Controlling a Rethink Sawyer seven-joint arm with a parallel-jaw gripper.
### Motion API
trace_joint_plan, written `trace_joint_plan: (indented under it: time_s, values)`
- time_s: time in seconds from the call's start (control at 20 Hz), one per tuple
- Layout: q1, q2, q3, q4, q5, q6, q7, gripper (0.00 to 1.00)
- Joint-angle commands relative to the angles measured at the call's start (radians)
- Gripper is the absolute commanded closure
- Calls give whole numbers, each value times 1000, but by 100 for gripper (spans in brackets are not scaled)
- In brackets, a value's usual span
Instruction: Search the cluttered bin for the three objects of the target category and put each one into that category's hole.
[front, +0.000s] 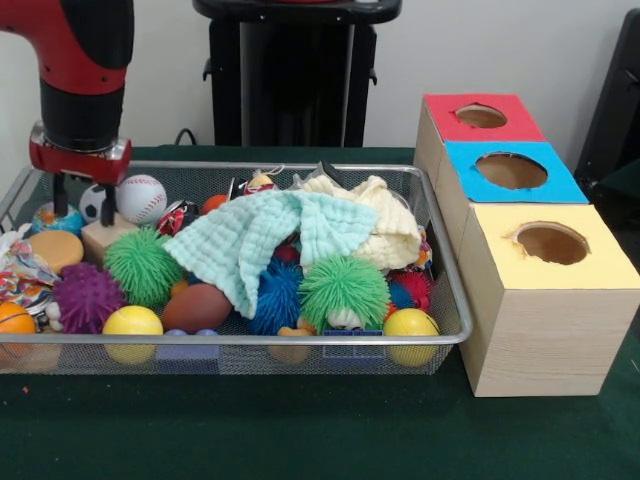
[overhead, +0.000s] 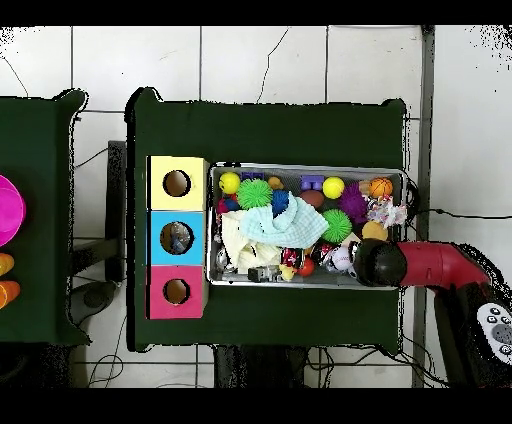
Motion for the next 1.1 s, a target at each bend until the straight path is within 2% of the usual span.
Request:
trace_joint_plan:
  time_s: [0.05, 0.35, 0.75, 1.1]
  values:
    - [25, 67, 17, 180, 95, 10, 102, 0]
    - [103, 24, 0, 241, 215, 30, 197, 0]
    - [251, 25, -75, 256, 340, -24, 319, 0]
    - [312, 58, -121, 245, 415, -90, 301, 0]
